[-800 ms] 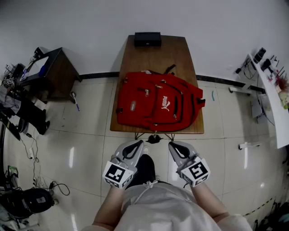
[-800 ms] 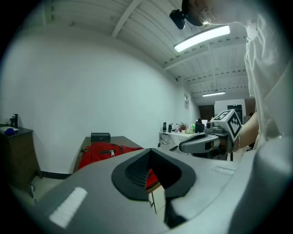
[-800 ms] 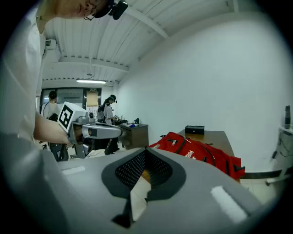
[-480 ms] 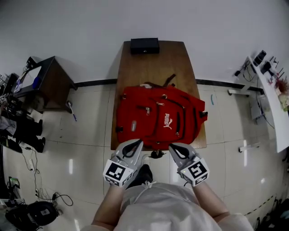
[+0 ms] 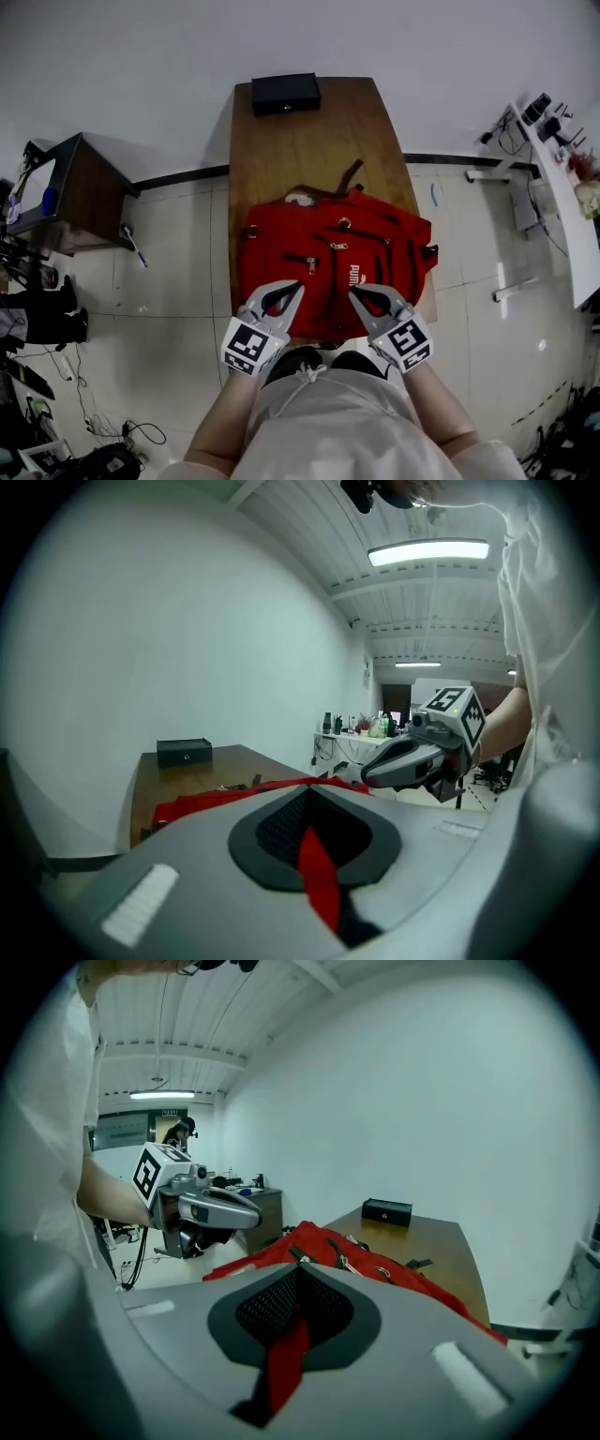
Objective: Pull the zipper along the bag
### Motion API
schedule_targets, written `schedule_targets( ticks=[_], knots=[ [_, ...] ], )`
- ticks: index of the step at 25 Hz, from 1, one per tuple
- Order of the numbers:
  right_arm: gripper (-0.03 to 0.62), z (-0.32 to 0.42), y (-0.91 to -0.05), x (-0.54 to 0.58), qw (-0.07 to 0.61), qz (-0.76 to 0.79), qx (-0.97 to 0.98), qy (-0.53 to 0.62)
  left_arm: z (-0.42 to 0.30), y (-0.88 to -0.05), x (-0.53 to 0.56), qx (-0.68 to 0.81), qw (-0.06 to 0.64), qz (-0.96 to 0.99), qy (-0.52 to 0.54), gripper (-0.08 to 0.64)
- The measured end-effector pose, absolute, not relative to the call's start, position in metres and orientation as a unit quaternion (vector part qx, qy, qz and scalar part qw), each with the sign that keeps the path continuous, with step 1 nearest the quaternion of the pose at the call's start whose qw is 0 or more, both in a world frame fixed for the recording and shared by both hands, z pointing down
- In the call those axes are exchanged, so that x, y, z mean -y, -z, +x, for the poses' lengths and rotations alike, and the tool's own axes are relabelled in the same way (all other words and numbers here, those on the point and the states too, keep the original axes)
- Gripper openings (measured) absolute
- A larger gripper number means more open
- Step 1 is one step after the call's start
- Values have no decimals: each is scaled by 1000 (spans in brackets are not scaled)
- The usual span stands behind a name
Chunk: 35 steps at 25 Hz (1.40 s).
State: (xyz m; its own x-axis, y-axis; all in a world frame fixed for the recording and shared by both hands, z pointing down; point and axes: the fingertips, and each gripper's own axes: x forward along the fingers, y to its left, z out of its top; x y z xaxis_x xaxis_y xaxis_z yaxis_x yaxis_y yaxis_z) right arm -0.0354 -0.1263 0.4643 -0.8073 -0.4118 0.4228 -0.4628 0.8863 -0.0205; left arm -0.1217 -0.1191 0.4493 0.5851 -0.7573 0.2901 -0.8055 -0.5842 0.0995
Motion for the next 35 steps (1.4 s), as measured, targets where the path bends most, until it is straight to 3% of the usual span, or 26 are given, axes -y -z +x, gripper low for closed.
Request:
schedule_targets(
  ticks=[9,14,18,24,30,35],
  knots=[
    [7,-48,-488,180,234,197,948,-88,-113,-480,177,438,136,878,-137,8],
    [55,-57,-501,211,269,173,946,-46,-102,-489,206,421,106,878,-202,8],
    [100,-65,-515,215,298,136,945,-2,-93,-495,218,415,126,879,-199,8],
    [95,-72,-530,219,321,90,942,39,-88,-509,220,415,164,873,-199,8],
    [25,-70,-536,219,322,44,946,17,-85,-521,224,416,190,860,-228,8],
    [15,-66,-527,213,330,45,942,24,-85,-527,227,411,209,855,-239,8]
  ],
)
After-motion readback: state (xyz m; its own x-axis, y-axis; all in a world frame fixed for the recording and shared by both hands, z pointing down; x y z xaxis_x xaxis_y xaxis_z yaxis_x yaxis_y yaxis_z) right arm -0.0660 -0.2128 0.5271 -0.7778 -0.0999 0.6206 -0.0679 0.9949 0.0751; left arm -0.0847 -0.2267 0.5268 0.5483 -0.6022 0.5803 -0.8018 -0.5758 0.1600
